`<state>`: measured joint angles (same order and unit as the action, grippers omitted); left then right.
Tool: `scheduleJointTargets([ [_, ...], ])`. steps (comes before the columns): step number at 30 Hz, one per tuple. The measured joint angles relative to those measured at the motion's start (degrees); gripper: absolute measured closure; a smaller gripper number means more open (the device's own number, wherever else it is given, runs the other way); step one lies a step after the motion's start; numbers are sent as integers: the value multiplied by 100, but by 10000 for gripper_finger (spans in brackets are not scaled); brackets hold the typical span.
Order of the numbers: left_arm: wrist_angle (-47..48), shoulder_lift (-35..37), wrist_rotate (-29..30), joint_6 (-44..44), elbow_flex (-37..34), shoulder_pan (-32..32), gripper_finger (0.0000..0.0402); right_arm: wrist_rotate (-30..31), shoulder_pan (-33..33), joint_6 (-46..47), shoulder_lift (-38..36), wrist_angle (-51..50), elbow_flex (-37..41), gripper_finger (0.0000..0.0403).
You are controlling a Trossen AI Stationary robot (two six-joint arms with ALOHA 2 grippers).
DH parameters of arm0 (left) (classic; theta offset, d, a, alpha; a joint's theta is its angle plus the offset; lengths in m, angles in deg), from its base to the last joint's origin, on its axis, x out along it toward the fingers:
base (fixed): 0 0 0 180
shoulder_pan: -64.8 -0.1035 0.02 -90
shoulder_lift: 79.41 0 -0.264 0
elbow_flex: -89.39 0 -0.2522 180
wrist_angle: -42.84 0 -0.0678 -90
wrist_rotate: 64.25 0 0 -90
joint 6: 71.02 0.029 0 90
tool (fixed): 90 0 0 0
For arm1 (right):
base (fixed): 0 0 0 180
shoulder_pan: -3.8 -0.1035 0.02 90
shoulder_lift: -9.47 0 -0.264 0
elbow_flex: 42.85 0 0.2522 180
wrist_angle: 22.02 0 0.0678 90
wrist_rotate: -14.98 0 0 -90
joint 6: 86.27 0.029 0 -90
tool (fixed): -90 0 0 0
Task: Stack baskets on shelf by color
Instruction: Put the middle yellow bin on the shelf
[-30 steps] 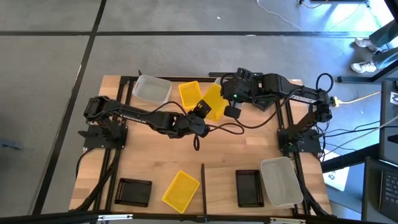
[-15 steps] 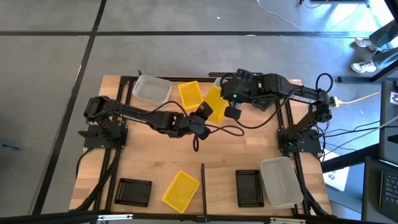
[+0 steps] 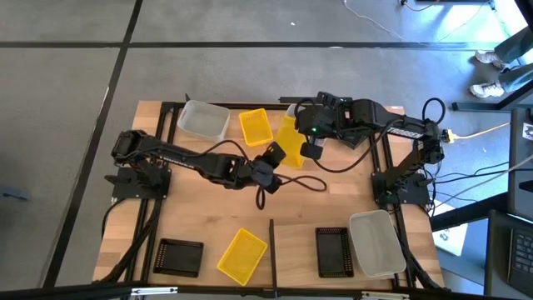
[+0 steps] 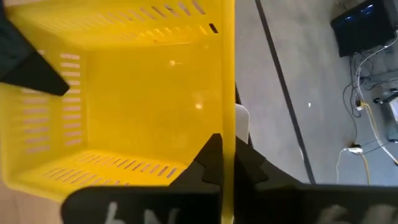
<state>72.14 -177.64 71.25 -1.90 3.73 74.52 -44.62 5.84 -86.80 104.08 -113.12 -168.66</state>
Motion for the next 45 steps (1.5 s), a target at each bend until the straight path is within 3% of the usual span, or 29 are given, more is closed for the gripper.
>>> scheduleJointTargets([
  [11,27,4,113,-919,1,54,354,206,2,-3,2,-2,0,400],
  [22,48,4,-143,-1634,23,54,354,307,7,-2,75,-41,0,400],
  [27,361,4,-494,-2309,423,46,354,619,19,-21,255,-37,0,400],
  [31,877,4,-979,-2958,764,4,354,665,15,-125,380,-36,0,400],
  [39,2269,4,-1218,-3880,1436,10,354,915,32,-146,394,-46,-2,400],
  [45,3678,4,-1242,-5049,2093,71,354,260,31,-131,291,-289,-4,400],
])
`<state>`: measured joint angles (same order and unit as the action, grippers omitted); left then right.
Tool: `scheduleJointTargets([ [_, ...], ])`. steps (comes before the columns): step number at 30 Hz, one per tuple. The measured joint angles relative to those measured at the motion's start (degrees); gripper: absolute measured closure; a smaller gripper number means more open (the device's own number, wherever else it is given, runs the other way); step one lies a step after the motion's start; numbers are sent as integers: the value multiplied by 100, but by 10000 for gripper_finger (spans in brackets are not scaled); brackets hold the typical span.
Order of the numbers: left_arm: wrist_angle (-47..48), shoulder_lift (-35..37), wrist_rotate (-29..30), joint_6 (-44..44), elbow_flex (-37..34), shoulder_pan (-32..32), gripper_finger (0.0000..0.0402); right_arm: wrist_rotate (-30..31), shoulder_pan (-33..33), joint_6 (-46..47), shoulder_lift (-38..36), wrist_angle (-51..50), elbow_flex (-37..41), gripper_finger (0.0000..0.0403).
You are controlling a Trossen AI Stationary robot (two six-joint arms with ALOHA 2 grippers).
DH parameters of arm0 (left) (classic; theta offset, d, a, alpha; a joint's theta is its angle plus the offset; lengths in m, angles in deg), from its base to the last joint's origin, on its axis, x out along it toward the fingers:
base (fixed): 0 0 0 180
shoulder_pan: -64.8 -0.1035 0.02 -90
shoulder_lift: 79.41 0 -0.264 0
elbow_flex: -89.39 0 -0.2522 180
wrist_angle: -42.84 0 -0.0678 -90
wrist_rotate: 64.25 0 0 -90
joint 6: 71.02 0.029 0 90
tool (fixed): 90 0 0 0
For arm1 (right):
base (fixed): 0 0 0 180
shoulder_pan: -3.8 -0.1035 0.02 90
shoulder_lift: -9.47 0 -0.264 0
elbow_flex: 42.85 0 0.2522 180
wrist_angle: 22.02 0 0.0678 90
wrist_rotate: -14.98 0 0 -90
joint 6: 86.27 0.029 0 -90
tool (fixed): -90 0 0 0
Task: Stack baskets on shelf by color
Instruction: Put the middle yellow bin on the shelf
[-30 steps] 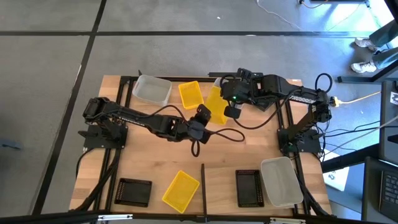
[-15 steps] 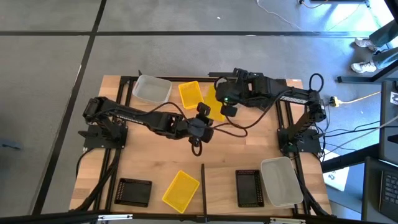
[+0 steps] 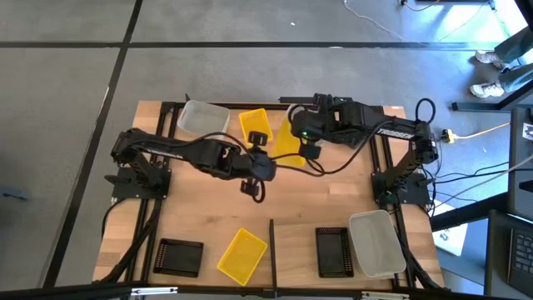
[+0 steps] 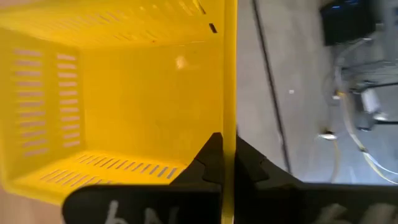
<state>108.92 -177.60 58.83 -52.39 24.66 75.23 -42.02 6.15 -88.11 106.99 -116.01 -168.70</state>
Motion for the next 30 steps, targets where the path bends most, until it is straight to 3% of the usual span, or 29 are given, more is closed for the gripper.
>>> scheduleJointTargets([
  [5,594,138,149,-494,221,117,354,-167,0,10,-106,-232,-2,400],
  [12,621,626,544,-787,238,221,354,-185,11,95,-184,-499,-4,400],
  [17,717,1064,634,-1096,236,223,354,-679,13,161,-213,-629,-4,400],
  [20,857,1333,712,-1268,235,205,354,-1325,13,220,-256,-656,-4,400],
  [25,1308,1802,878,-1664,223,163,354,-3043,-28,343,-287,-917,-4,400],
  [30,1555,2098,926,-1933,221,184,354,-3895,-265,531,-228,-952,-4,400],
])
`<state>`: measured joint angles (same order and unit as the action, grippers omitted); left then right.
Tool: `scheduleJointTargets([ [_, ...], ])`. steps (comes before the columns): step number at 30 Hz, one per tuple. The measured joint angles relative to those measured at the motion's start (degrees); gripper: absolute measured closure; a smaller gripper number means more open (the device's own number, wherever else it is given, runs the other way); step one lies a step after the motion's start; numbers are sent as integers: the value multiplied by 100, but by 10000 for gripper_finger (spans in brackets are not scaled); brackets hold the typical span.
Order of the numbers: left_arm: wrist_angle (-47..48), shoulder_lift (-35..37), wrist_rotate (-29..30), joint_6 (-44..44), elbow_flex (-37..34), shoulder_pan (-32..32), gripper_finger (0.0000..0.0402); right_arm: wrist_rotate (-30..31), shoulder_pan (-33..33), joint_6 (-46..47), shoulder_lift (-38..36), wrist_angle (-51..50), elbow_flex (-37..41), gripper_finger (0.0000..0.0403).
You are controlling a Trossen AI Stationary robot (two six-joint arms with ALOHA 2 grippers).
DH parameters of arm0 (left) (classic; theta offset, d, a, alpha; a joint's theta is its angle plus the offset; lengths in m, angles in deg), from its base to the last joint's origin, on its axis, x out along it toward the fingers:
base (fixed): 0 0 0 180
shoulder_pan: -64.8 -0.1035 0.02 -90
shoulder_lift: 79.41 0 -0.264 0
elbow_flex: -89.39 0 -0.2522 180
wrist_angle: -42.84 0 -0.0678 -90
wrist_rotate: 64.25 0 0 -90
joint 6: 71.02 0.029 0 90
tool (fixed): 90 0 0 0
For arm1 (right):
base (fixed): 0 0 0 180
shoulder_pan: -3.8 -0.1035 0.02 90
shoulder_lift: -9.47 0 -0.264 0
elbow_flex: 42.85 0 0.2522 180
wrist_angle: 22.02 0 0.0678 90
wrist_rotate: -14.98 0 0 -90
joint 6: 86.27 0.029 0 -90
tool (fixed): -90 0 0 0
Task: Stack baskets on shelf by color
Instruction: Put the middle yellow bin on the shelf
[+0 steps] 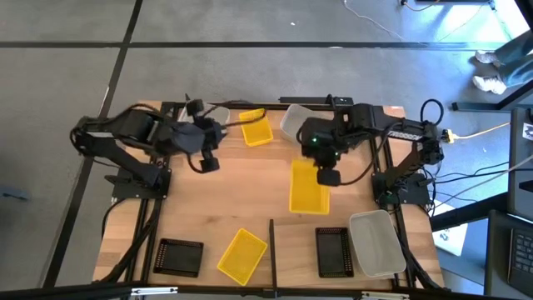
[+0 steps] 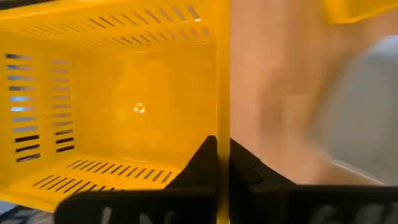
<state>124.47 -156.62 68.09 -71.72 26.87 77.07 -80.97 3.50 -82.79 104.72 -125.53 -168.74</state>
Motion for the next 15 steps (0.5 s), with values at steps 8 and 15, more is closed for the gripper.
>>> scheduleJointTargets([
  [8,411,258,67,-346,13,22,354,-485,-410,817,61,382,316,400],
  [15,488,265,62,-197,11,24,354,-741,-831,1230,56,795,1443,400],
])
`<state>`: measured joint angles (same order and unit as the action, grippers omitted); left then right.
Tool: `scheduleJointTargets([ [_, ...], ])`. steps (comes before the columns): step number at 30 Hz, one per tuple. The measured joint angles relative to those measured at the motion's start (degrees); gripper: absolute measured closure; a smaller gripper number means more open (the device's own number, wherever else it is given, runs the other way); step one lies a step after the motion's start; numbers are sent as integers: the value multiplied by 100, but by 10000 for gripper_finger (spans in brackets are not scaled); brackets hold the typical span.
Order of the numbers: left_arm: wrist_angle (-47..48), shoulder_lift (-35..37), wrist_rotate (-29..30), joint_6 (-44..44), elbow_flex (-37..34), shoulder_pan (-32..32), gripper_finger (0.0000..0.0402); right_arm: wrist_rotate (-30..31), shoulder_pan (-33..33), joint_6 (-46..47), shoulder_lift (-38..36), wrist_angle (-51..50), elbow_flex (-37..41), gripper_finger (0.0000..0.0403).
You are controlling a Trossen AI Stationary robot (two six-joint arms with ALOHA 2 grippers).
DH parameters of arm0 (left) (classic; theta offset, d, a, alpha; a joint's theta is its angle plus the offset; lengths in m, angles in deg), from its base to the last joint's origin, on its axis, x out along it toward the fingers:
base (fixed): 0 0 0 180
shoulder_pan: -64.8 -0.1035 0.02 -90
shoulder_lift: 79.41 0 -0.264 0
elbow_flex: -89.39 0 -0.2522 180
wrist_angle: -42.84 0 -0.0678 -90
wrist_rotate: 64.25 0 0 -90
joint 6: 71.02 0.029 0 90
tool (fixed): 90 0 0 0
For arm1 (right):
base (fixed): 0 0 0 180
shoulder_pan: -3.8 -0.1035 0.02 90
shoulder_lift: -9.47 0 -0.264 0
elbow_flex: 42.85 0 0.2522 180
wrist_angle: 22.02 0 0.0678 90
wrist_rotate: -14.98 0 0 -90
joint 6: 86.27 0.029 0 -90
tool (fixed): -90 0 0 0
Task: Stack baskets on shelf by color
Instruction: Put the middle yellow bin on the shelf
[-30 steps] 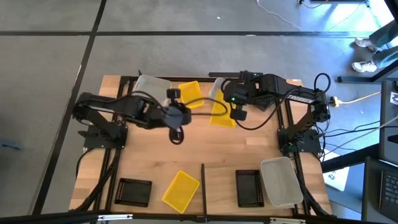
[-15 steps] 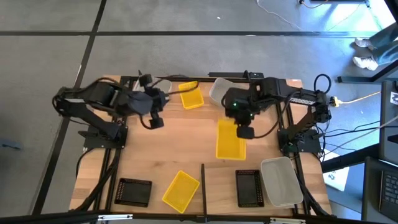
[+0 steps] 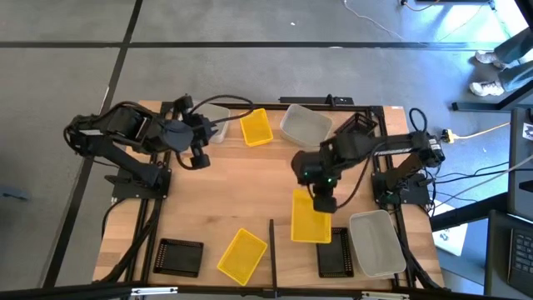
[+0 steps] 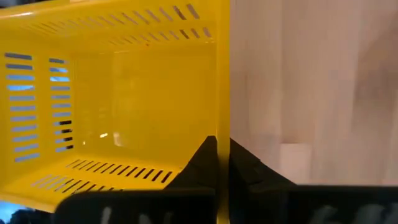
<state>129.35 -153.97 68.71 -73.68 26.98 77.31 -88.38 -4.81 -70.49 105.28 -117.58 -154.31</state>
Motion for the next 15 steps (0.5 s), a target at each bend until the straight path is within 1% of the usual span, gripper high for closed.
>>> scheduleJointTargets([
  [3,22,0,2,188,-1,0,354,-53,-123,116,4,654,399,400],
  [6,24,0,0,336,0,0,354,-266,-209,202,0,1479,714,400],
  [9,24,0,0,439,0,0,354,-282,-338,294,1,1657,1004,400],
  [15,41,-2,0,480,0,0,354,-287,-725,562,0,2924,1623,400],
])
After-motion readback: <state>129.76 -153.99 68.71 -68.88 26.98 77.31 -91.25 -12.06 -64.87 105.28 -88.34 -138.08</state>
